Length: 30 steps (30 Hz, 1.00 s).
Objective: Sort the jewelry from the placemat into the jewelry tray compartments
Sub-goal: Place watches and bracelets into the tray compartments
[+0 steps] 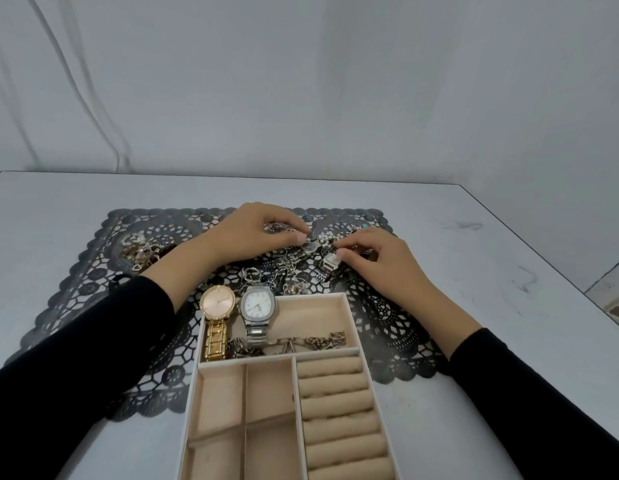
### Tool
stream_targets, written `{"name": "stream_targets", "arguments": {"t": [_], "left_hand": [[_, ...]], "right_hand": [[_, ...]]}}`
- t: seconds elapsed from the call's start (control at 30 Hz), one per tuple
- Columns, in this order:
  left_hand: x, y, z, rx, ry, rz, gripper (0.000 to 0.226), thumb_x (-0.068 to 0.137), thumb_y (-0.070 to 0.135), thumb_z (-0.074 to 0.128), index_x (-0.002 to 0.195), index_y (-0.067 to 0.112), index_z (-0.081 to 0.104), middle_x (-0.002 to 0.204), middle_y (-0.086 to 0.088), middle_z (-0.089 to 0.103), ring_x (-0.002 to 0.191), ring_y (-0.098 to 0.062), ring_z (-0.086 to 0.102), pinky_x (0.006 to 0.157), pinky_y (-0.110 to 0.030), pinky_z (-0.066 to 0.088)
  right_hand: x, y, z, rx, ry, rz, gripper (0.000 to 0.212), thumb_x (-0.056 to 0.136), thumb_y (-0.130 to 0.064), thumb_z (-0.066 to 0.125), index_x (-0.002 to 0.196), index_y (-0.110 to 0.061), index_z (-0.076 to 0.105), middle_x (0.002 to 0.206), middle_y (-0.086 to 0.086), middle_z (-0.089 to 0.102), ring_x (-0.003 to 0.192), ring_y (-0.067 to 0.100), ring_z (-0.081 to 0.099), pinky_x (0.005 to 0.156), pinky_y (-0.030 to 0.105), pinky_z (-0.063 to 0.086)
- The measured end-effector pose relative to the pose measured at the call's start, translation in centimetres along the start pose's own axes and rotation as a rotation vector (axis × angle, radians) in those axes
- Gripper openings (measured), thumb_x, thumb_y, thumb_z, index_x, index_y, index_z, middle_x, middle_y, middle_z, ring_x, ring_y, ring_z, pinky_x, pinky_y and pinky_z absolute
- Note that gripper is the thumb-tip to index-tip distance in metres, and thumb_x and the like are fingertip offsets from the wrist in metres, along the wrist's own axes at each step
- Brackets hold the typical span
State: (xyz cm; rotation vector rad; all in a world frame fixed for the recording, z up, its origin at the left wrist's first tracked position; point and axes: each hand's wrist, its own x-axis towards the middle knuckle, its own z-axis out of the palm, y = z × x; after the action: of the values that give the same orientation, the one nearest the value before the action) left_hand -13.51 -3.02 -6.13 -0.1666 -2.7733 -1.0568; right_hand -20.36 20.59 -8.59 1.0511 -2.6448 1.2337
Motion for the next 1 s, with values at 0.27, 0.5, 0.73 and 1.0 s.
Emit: {"name": "stream_targets", "arguments": {"t": [0.27,0.5,0.73,1.0], "left_hand": [[1.5,-0.9,0.2,0.01,-0.103,0.049,0.019,0.082,0.041,0.075,0.101,0.039,0.074,0.11,0.025,0.069,0.109,0.011,0.057,0.095,-0.015,0.039],[1.5,-0.6,0.3,0.057,-0.21,0.073,0.024,0.09,0.04,0.067,0.115,0.042,0.069,0.119,0.025,0.063,0.114,0.012,0.052,0.095,-0.007,0.032],[1.5,0.3,0.3,0.173,-0.29,0.1,0.029,0.096,0.036,0.058,0.125,0.038,0.064,0.129,0.014,0.054,0.119,0.001,0.048,0.093,-0.004,0.026],[1.6,0.4,0.5,0.188,-0.282,0.099,0.026,0.095,0.032,0.061,0.12,0.027,0.065,0.126,0.008,0.055,0.12,-0.008,0.05,0.103,-0.026,0.033]], "right_hand": [[0.6,0.0,-0.6,0.006,-0.143,0.001,0.02,0.082,-0.047,0.068,0.1,-0.039,0.072,0.109,-0.019,0.058,0.101,-0.003,0.054,0.087,0.023,0.044],[0.7,-0.3,-1.3,-0.077,-0.253,-0.036,0.025,0.084,-0.041,0.069,0.108,-0.036,0.066,0.115,-0.013,0.056,0.107,0.005,0.053,0.09,0.024,0.044],[0.7,-0.7,-1.5,-0.108,-0.282,-0.046,0.022,0.085,-0.035,0.069,0.104,-0.033,0.059,0.113,-0.011,0.056,0.104,0.005,0.054,0.085,0.025,0.044],[1.1,-1.2,-1.6,-0.117,-0.272,-0.05,0.022,0.082,-0.032,0.072,0.098,-0.032,0.057,0.103,-0.008,0.061,0.092,0.012,0.055,0.079,0.03,0.048]]}}
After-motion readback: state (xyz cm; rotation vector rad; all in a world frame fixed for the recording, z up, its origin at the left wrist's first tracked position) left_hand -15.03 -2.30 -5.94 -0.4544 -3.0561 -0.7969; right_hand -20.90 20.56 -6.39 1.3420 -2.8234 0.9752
